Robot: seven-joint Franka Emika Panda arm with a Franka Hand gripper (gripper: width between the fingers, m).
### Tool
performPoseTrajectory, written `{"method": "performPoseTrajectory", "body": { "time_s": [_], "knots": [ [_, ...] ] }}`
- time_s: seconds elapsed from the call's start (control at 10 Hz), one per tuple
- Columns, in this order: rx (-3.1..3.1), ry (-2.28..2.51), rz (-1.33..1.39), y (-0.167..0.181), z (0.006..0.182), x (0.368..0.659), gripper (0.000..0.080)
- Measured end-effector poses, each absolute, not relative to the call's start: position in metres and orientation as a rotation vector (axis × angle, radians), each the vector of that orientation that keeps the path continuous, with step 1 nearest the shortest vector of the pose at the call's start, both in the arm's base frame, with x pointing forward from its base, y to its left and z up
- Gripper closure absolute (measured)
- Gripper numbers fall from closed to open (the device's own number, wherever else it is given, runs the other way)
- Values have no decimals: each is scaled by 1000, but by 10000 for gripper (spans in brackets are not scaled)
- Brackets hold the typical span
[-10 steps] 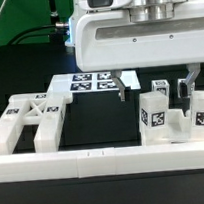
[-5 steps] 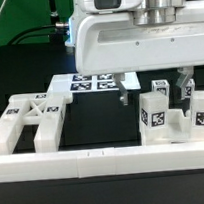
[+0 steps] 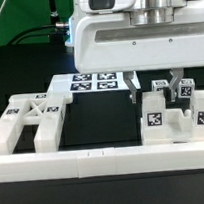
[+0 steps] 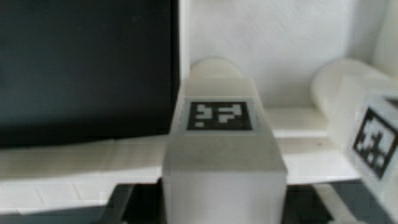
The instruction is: Assemble chair
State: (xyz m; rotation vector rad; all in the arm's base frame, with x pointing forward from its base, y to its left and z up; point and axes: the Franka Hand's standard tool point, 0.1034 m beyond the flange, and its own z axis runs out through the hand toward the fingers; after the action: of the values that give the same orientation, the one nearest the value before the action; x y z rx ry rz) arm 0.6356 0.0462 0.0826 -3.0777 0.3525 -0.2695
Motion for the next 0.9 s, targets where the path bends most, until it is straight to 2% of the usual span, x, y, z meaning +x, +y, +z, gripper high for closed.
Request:
{"method": "performPoseTrajectory", "body": {
  "time_s": [0.5,0.7,0.9],
  "knots": [
    [-2800,1189,-245,43,83,636,515],
    [-2684,1413,-230,41,83,636,515],
    [-2673,1434,-230,40,83,636,509]
  ]
}}
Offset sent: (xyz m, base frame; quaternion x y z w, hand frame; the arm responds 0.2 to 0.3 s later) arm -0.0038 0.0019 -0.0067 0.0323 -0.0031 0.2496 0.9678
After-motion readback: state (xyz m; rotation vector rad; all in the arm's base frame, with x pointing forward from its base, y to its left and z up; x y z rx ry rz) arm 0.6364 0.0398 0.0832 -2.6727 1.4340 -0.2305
